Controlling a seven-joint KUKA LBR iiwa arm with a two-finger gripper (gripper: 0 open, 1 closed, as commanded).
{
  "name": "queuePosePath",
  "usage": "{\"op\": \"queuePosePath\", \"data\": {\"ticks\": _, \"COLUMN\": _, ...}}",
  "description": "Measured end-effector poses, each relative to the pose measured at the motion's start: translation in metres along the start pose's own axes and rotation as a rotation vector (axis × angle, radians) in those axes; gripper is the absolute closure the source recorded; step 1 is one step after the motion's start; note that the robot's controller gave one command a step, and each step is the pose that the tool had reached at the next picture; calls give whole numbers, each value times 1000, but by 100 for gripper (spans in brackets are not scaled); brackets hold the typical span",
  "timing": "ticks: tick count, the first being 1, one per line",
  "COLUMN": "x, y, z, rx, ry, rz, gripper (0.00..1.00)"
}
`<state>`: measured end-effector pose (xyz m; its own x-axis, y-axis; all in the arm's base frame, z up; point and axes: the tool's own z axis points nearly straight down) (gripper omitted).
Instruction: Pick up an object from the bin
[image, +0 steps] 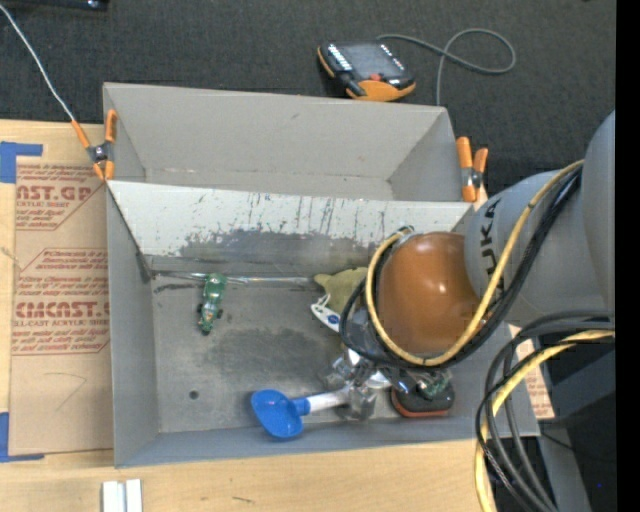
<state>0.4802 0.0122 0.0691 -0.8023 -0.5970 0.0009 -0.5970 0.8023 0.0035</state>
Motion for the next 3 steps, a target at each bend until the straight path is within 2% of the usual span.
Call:
{"op": "queuePosePath", "data": {"ticks": 1, "x": -37, "y": -2, "z": -107, "rx": 5, "ry": -10, "rz": -53, "gripper": 100}}
{"op": "queuePosePath", "data": {"ticks": 2, "x": -70, "y": -7, "z": -14, "rx": 0, "ry": -9, "rz": 195, "gripper": 100}}
{"op": "queuePosePath", "data": {"ticks": 3, "x": -43, "y": -24, "z": -5, "rx": -1, "ry": -9, "rz": 267, "gripper": 100}}
